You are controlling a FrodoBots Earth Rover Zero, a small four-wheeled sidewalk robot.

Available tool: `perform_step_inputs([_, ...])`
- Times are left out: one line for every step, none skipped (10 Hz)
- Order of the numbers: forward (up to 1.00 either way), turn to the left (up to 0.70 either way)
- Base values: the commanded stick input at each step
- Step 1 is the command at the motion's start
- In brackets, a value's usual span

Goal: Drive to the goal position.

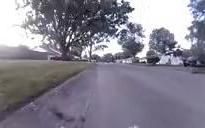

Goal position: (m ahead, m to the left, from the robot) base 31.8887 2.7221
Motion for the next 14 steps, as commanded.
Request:
perform_step_inputs([1.00,0.00])
perform_step_inputs([1.00,0.00])
perform_step_inputs([1.00,-0.03])
perform_step_inputs([1.00,-0.21])
perform_step_inputs([1.00,-0.30])
perform_step_inputs([1.00,-0.13])
perform_step_inputs([1.00,0.00])
perform_step_inputs([1.00,0.00])
perform_step_inputs([1.00,0.00])
perform_step_inputs([1.00,0.00])
perform_step_inputs([1.00,0.00])
perform_step_inputs([1.00,0.00])
perform_step_inputs([1.00,0.00])
perform_step_inputs([1.00,0.00])
